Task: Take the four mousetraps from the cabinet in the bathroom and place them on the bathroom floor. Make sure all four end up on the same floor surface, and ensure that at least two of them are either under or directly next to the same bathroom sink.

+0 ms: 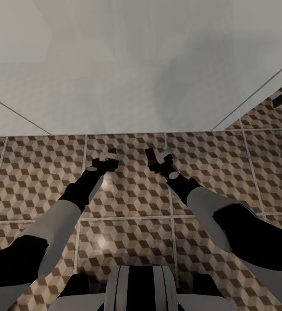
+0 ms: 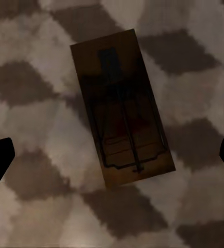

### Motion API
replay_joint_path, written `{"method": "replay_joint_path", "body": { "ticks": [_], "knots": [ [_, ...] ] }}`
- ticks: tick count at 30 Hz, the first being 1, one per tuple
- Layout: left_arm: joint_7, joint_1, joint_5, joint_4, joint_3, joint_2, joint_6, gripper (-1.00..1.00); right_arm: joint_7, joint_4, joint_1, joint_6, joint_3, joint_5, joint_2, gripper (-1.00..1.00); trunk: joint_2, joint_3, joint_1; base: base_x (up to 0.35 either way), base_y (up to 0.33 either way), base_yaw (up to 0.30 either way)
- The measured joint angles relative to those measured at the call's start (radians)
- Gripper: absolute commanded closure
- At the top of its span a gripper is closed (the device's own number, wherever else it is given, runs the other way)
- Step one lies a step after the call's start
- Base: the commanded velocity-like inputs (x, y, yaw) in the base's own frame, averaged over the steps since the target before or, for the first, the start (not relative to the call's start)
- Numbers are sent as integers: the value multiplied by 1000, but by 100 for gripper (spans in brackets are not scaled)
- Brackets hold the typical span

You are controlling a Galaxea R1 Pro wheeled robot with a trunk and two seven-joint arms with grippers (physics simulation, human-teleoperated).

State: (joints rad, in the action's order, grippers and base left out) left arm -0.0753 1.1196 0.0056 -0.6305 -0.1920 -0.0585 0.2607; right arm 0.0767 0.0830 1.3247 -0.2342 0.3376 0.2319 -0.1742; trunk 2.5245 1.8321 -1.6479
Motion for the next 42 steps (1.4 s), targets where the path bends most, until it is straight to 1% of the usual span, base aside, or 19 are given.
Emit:
{"method": "replay_joint_path", "body": {
  "ticks": [3,7,32,42],
  "knots": [
    [0,0,0,0,-10,0,-12,-100,0,0,0,0,0,0,0,-100,0,0,0,-196,0,0],
    [0,0,0,-1,-14,0,-16,-100,0,0,0,-1,0,0,0,-100,0,0,0,-282,0,0],
    [0,0,0,1,-16,0,-18,-100,0,0,0,-2,0,0,0,-100,0,0,-1,-329,0,0],
    [0,0,0,1,-17,0,-18,-100,0,0,0,-2,0,0,0,-100,0,0,0,-284,0,0]
  ]
}}
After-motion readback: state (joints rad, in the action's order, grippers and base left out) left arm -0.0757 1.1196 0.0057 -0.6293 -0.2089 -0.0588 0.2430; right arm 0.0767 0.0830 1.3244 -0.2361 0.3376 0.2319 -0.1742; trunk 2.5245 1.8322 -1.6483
